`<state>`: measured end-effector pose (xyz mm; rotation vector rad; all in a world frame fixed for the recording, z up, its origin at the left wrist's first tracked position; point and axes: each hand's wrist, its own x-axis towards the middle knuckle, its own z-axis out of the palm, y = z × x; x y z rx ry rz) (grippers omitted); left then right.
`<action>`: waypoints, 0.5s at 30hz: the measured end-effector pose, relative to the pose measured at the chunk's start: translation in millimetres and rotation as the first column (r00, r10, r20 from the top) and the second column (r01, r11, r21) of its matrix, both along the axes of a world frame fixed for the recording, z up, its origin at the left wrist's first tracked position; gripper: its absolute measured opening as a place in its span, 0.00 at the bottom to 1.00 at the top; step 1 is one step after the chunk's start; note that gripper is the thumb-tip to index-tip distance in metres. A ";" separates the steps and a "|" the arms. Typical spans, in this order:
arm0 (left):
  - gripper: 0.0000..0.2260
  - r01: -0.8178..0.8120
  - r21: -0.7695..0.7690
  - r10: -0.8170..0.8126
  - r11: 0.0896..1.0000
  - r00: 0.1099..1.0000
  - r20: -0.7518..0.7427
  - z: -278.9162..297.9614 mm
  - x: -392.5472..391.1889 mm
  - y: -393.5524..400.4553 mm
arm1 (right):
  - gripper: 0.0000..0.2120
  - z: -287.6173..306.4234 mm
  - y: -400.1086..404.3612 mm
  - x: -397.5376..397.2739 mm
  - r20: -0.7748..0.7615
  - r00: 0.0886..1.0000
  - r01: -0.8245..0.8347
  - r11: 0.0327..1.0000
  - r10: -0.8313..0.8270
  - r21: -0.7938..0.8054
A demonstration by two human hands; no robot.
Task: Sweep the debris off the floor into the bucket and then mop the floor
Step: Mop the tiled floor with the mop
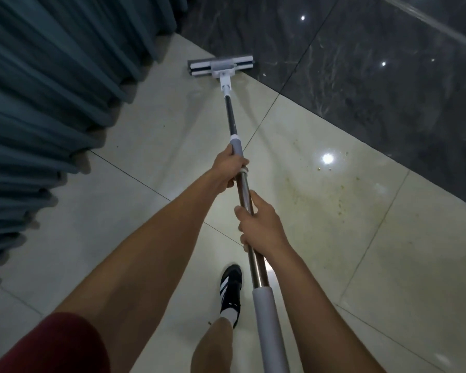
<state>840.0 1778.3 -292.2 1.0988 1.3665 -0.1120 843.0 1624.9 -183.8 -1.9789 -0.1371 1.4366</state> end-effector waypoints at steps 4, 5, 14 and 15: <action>0.14 0.030 -0.002 -0.030 1.000 0.999 -0.036 4.0 -10.4 -13.5 | 0.16 9.0 -29.7 -22.6 -0.139 0.976 0.174 0.984 -0.169 0.027; 0.14 0.043 -0.007 -0.043 0.999 0.998 -0.042 5.2 -14.2 -18.3 | 0.20 10.4 -37.0 -27.5 -0.131 0.974 0.189 0.982 -0.184 0.027; 0.14 0.043 -0.063 -0.043 0.997 0.999 0.000 23.1 -64.0 -107.2 | 0.20 17.5 -122.8 -70.8 0.154 0.986 -0.056 0.998 0.060 -0.036; 0.14 0.039 -0.066 -0.039 0.997 0.999 0.001 26.0 -71.5 -119.8 | 0.19 20.3 -134.8 -77.0 0.177 0.980 -0.083 0.996 0.089 -0.040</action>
